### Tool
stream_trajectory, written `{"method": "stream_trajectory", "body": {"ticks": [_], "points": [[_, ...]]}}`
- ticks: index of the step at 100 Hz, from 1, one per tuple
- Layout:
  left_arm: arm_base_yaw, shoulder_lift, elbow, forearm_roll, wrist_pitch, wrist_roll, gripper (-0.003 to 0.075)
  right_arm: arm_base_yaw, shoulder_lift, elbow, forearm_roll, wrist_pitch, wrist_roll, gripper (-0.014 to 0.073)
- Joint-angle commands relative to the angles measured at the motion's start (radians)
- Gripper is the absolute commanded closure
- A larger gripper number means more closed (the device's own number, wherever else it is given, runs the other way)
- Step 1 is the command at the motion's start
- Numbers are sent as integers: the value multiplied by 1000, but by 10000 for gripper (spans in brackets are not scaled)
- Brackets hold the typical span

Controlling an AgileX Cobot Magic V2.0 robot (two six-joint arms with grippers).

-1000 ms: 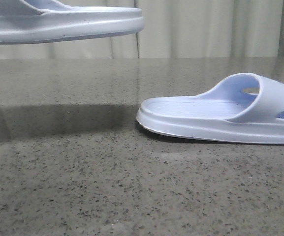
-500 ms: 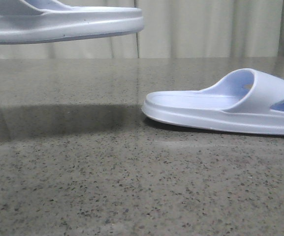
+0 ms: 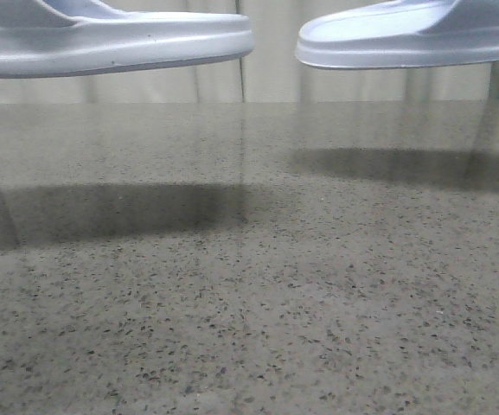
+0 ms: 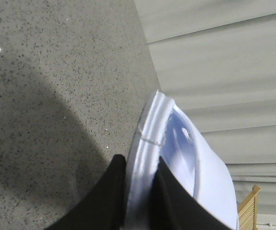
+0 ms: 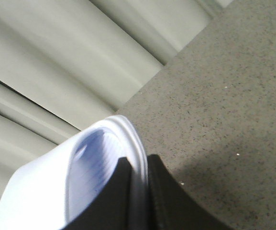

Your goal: Insert blue slippers together front up

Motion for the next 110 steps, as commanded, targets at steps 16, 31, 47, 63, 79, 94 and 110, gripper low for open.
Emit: {"method": "stream_trajectory", "body": {"ticks": [16, 31, 47, 63, 79, 94, 110], "points": [[-5, 37, -28, -36, -3, 14, 694, -2, -85, -113, -8, 82, -1, 701], [-5, 82, -28, -40, 15, 36, 694, 2, -96, -176, -8, 250, -1, 701], [-5, 119, -28, -114, 20, 133, 694, 2, -96, -190, 10, 324, -1, 701], [-5, 164, -28, -240, 49, 259, 694, 2, -96, -190, 56, 384, -1, 701], [-5, 215, -28, -372, 96, 391, 694, 2, -96, -190, 83, 400, -1, 701], [-5, 262, -28, -508, 150, 531, 694, 2, -94, -190, 113, 435, -1, 701], [-5, 303, -28, -602, 202, 640, 694, 2, -92, -190, 124, 443, -1, 701]]}}
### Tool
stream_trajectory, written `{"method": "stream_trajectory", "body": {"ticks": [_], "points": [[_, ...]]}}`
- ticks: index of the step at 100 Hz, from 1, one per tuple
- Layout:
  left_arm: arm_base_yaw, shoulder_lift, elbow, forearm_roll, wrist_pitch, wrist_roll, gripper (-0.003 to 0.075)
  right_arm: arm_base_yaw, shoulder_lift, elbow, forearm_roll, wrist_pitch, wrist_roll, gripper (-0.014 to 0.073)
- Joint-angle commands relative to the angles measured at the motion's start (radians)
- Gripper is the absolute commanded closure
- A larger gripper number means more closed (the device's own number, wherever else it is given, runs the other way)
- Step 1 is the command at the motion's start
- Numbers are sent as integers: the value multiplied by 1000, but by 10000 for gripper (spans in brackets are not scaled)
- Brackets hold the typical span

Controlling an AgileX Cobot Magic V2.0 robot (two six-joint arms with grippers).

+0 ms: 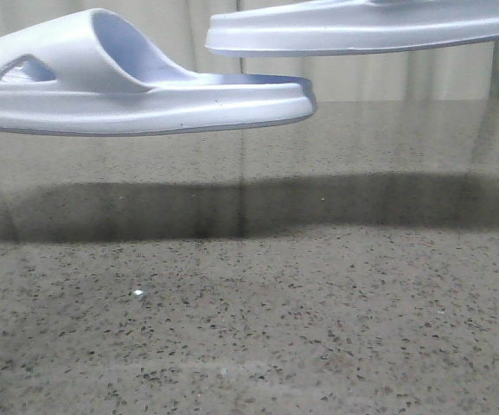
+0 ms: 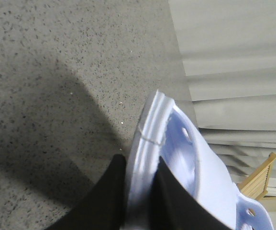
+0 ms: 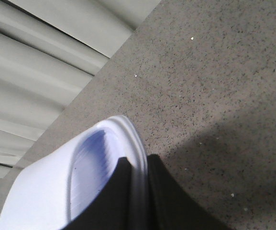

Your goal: Insert blue slippers together front up

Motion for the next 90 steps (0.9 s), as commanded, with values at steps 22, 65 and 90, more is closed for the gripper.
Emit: {"method": "stream_trajectory", "body": {"ticks": [22, 65, 90], "points": [[-5, 33, -28, -180, 94, 156, 694, 12, 54, -40, 65, -8, -17, 701], [-5, 35, -28, -193, 102, 177, 694, 282, 217, -40, 90, -223, -44, 701], [-5, 35, -28, -193, 162, 115, 695, 394, 281, -40, 90, -384, -44, 701]]}}
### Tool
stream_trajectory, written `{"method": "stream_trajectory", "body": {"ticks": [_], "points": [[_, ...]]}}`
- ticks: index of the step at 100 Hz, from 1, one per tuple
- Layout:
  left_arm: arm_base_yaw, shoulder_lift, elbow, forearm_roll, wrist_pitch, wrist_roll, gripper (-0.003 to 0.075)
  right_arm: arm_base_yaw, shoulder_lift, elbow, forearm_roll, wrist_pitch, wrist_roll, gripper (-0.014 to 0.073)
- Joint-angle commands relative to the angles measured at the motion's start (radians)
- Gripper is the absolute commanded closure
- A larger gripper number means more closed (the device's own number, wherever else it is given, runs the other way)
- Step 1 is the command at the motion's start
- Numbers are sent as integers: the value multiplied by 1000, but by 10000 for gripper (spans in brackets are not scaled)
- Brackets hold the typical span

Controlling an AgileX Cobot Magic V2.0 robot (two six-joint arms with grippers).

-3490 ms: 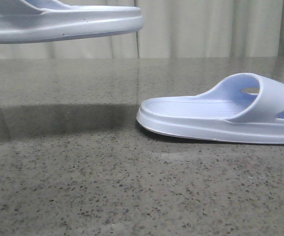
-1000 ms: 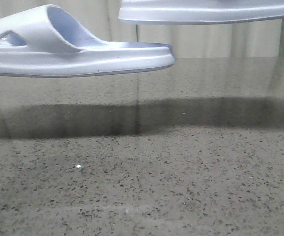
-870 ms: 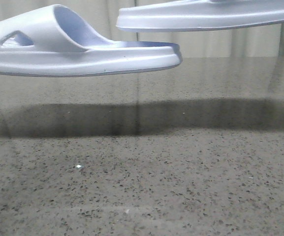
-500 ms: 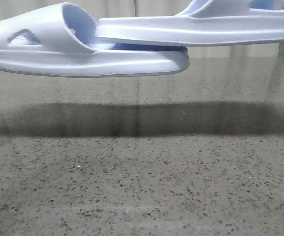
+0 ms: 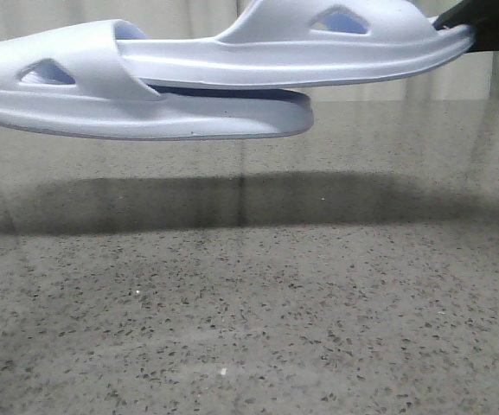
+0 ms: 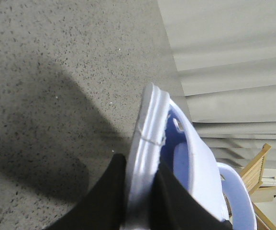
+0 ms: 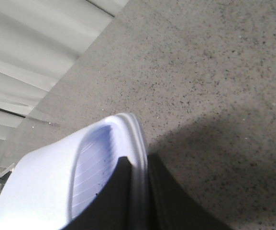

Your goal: Insert blue slippers together front up

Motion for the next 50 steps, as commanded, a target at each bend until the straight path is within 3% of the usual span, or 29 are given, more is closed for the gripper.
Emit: {"method": "stream_trajectory", "body": {"ticks": [1, 50], "points": [[-5, -5, -28, -81, 121, -28, 695, 31, 9, -38, 6, -79, -16, 701], [-5, -5, -30, -81, 249, -50, 695, 69, 50, -38, -6, -74, -20, 701]]}}
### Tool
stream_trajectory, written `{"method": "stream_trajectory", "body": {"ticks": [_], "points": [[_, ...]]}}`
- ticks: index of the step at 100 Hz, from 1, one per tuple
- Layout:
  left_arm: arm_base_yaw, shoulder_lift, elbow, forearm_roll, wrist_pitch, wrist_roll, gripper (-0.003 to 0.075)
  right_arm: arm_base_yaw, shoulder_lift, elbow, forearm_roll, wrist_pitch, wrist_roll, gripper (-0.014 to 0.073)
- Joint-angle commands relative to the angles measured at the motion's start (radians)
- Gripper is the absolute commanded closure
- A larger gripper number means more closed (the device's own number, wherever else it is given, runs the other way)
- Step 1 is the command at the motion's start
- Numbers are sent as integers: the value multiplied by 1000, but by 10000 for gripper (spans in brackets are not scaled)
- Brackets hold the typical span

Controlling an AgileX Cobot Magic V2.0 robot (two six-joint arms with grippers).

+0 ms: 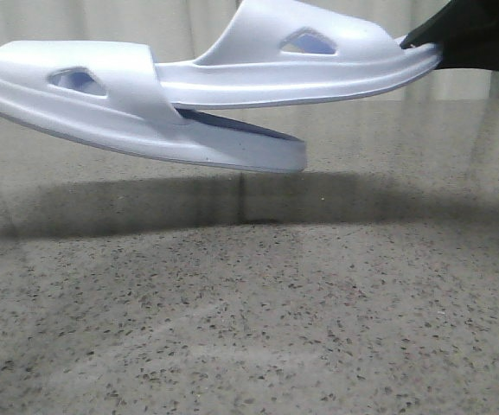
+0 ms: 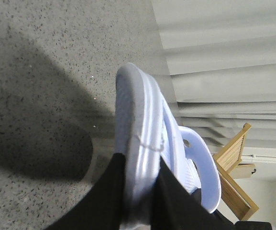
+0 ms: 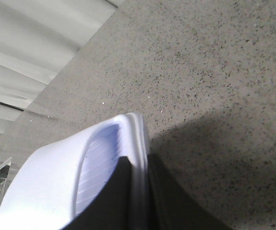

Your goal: Insert blue slippers together front up

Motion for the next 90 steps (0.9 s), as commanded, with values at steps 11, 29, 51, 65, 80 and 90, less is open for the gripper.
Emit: {"method": "stream_trajectory", "body": {"ticks": [11, 29, 51, 65, 80, 90], "points": [[-5, -5, -30, -85, 162, -17, 695, 22, -8, -38, -17, -20, -16, 701], [-5, -5, -30, -85, 224, -11, 695, 160, 65, -38, -41, -111, -17, 701], [-2, -5, -30, -85, 177, -18, 695, 150, 65, -38, -45, -127, -153, 690], [-2, -5, -30, -85, 151, -38, 695, 104, 65, -38, -45, -103, -261, 545], [-2, -5, -30, -85, 131, -44, 695, 33, 53, -38, -60, -79, -272, 253], [-2, -5, -30, -85, 126, -62, 695, -7, 30, -38, -69, -70, -308, 122]]}}
